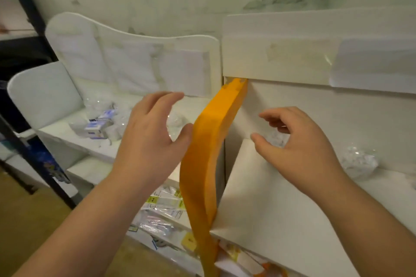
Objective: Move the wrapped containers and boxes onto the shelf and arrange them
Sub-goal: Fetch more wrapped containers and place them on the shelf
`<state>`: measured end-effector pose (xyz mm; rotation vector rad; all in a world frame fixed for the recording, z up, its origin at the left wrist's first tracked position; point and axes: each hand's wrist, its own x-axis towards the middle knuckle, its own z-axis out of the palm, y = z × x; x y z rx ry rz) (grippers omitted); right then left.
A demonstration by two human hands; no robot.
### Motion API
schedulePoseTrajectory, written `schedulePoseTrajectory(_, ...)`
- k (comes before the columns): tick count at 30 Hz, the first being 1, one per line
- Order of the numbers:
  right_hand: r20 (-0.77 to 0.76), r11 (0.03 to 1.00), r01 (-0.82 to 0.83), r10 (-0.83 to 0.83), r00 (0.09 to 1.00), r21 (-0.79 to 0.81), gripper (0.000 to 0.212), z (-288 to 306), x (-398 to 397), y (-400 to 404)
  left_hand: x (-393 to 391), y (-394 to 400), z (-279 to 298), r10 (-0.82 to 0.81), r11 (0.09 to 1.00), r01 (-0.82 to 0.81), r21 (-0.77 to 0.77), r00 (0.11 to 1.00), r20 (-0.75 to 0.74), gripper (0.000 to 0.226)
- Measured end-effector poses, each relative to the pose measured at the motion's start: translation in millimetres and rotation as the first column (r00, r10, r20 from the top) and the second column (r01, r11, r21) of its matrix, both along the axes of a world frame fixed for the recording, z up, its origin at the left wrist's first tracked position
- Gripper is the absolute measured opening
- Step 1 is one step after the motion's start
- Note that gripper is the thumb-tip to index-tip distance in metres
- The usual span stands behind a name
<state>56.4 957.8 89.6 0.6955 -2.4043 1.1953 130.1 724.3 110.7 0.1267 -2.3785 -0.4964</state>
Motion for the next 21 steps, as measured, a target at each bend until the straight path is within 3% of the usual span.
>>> schedulePoseTrajectory(5,-0.086,0.998,0.051,-0.049,0.995,0.023,0.039,26.7,-3.7,-105.7,-14.4,-113.0,-10.2,0.059,0.998,-0.059,-0.008,0.985,0.163,0.06)
schedulePoseTrajectory(13,-0.061,0.971,0.049,-0.036,0.997,0.235,0.044,32.9,-4.1,-217.0,-24.2,-208.2,-32.2,0.057,0.997,-0.044,-0.069,0.975,0.214,0.065)
schedulePoseTrajectory(21,0.103,0.988,-0.104,0.092,0.99,0.118,0.033,10.7,6.9,-272.5,-7.7,-244.1,-47.7,0.123,0.992,-0.116,-0.042,0.959,0.254,0.063)
